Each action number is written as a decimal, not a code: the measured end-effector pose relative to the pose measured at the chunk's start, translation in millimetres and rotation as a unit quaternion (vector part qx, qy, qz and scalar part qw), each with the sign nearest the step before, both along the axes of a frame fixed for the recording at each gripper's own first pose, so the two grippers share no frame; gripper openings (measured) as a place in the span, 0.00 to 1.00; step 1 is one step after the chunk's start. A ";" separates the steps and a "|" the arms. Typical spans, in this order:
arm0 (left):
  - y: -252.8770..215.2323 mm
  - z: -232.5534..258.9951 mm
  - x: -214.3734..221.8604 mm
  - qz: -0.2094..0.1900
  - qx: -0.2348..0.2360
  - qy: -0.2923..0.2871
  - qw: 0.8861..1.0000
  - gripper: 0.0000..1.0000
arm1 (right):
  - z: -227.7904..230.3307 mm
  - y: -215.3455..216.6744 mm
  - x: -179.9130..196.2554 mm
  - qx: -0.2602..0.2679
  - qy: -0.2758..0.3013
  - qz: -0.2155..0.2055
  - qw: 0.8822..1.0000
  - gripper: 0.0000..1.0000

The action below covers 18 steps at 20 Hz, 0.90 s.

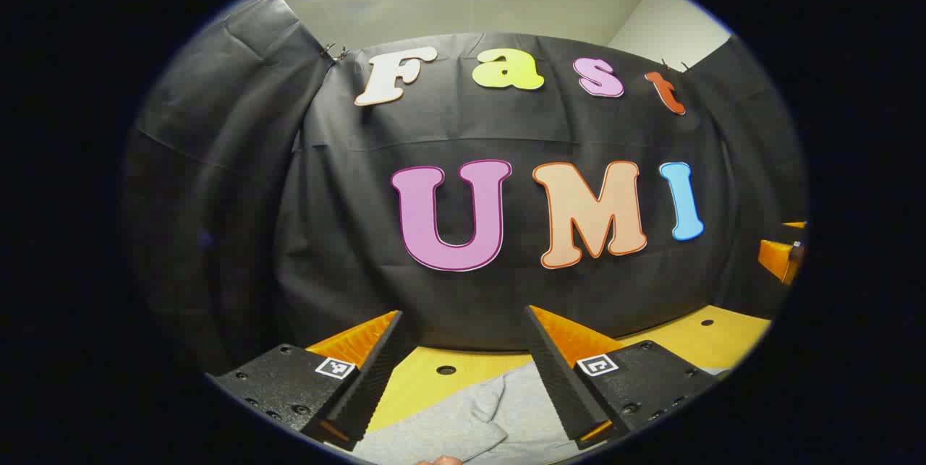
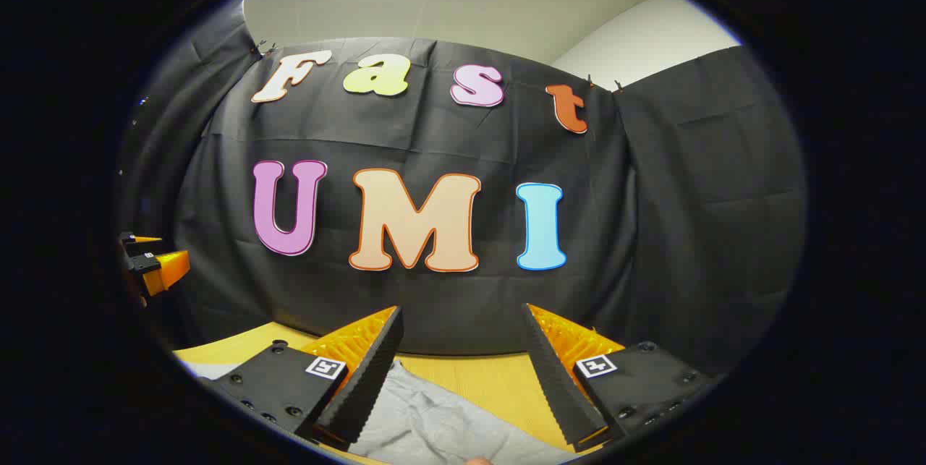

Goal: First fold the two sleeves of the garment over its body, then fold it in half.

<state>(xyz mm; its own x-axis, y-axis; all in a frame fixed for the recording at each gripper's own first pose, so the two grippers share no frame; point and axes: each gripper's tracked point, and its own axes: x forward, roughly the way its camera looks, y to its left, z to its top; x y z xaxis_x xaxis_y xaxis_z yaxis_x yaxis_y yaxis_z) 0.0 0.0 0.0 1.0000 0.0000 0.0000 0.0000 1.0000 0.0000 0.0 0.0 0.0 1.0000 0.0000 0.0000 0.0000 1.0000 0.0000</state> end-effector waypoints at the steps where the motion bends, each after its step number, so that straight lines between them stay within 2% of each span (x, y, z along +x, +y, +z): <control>1: -1.2 0.4 0.5 -0.001 0.000 -0.002 1.000 0.98 | 0.1 -2.2 1.4 0.000 0.000 -0.001 1.000 0.99; 2: -2.6 1.2 1.3 -0.003 0.001 -0.001 1.000 0.95 | -0.6 -2.3 2.8 -0.001 0.001 0.000 1.000 1.00; 3: -4.3 0.7 2.2 -0.004 0.001 0.001 1.000 0.98 | -1.5 -3.1 3.9 -0.001 0.003 -0.001 1.000 1.00; 5: -5.4 -0.4 2.6 -0.004 0.003 0.002 1.000 0.95 | -1.7 -2.3 4.9 -0.002 0.003 0.002 1.000 0.99; 7: -6.6 -0.4 2.8 -0.005 0.004 0.004 1.000 0.98 | -1.7 -1.5 6.4 -0.004 0.003 0.005 1.000 0.99; 8: -7.8 -0.4 3.6 -0.005 0.005 0.003 1.000 0.95 | -1.3 -1.4 7.0 -0.005 0.003 0.005 1.000 0.99; 12: -10.4 -0.2 2.6 -0.007 0.006 0.002 1.000 0.95 | -3.3 -2.8 7.9 -0.004 0.007 0.005 1.000 1.00; 13: -10.5 0.4 2.3 -0.007 0.006 0.002 1.000 0.98 | -2.6 -2.5 7.0 -0.003 0.006 0.006 1.000 0.99; 14: -10.5 -0.8 1.0 -0.007 0.007 0.001 1.000 0.95 | -2.1 -1.9 6.8 -0.003 0.005 0.007 1.000 1.00; 18: -8.3 -3.6 -1.9 -0.004 0.010 0.003 1.000 0.95 | -2.4 0.0 5.8 -0.003 0.004 0.009 1.000 0.99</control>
<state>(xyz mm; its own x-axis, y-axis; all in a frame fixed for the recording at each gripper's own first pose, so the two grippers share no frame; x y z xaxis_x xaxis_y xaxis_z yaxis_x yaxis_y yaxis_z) -1.9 -8.3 -3.6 0.9999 -0.0074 -0.0068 0.0076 0.9998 0.0195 5.8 0.0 -2.4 0.9998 0.0180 -0.0078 -0.0180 0.9998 -0.0061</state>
